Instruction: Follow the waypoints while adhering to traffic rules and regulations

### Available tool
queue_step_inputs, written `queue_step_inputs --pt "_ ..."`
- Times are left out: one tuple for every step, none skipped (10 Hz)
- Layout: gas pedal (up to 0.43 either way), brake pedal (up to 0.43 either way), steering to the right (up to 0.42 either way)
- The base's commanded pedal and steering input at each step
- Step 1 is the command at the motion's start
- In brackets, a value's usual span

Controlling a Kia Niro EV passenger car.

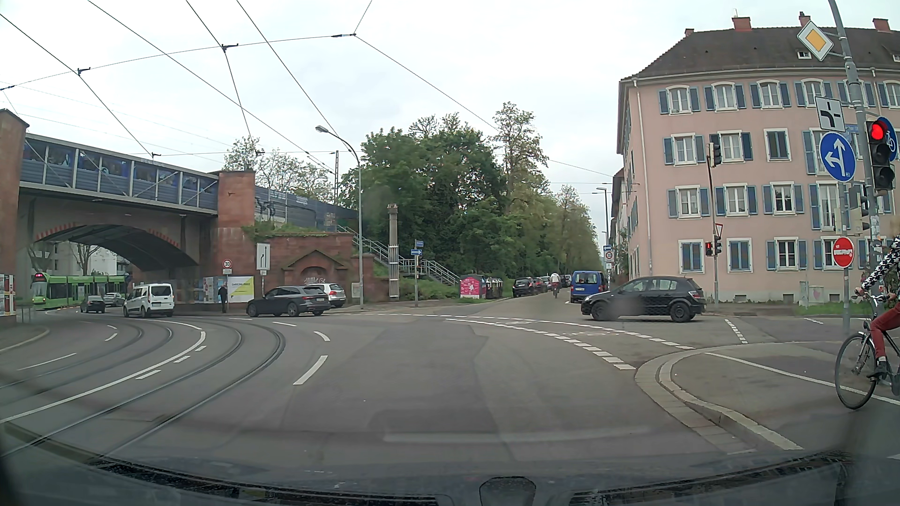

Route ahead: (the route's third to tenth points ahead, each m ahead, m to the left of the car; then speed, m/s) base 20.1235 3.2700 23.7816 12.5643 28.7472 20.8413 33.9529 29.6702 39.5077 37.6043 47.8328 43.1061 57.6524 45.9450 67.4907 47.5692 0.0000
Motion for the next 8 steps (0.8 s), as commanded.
queue_step_inputs --pt "0.000 0.244 -0.008" --pt "0.000 0.244 -0.008" --pt "0.000 0.244 -0.008" --pt "0.000 0.244 -0.008" --pt "0.000 0.238 -0.008" --pt "0.000 0.244 -0.008" --pt "0.000 0.244 -0.008" --pt "0.000 0.238 -0.008"
